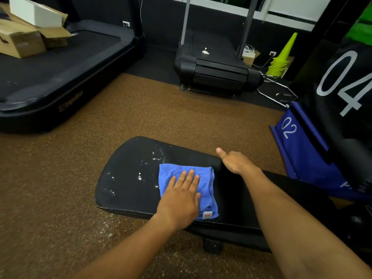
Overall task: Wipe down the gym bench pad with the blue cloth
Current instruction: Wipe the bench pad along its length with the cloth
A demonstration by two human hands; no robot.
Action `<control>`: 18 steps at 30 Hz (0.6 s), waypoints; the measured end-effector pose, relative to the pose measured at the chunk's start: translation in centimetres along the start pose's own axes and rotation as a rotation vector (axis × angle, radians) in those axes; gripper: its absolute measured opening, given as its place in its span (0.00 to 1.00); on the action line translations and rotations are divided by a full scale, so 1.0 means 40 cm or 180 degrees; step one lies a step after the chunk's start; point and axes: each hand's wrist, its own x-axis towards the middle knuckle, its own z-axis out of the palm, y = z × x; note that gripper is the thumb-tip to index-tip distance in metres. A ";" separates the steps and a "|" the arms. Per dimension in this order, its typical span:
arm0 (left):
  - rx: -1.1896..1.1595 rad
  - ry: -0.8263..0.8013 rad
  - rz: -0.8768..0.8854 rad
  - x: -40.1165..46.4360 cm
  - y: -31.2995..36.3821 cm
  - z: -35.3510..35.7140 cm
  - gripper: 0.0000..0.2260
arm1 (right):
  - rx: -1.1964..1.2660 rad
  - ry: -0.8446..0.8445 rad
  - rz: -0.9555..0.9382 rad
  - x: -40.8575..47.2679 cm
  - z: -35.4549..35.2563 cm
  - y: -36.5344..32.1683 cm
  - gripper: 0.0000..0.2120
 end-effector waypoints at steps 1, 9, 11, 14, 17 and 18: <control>-0.0005 0.0011 0.0016 -0.010 0.004 0.005 0.39 | 0.0010 0.0013 -0.0020 -0.003 0.002 0.001 0.42; -0.0051 0.0124 -0.0018 -0.051 0.032 0.024 0.38 | -0.0038 0.0102 -0.0117 -0.018 0.012 0.002 0.39; -0.0101 0.0178 -0.0039 -0.060 0.035 0.025 0.37 | -0.0033 0.0103 -0.0108 -0.018 0.011 0.002 0.39; -0.0203 0.0293 -0.0037 -0.084 0.036 0.040 0.31 | -0.0044 0.0103 -0.0100 -0.018 0.007 -0.003 0.40; -0.0230 0.0331 -0.0110 -0.083 0.032 0.053 0.29 | -0.0042 0.0103 -0.0118 -0.017 0.004 0.000 0.40; -0.0198 0.0383 -0.0161 -0.078 0.032 0.049 0.29 | -0.0043 0.0103 -0.0134 -0.017 0.004 0.002 0.40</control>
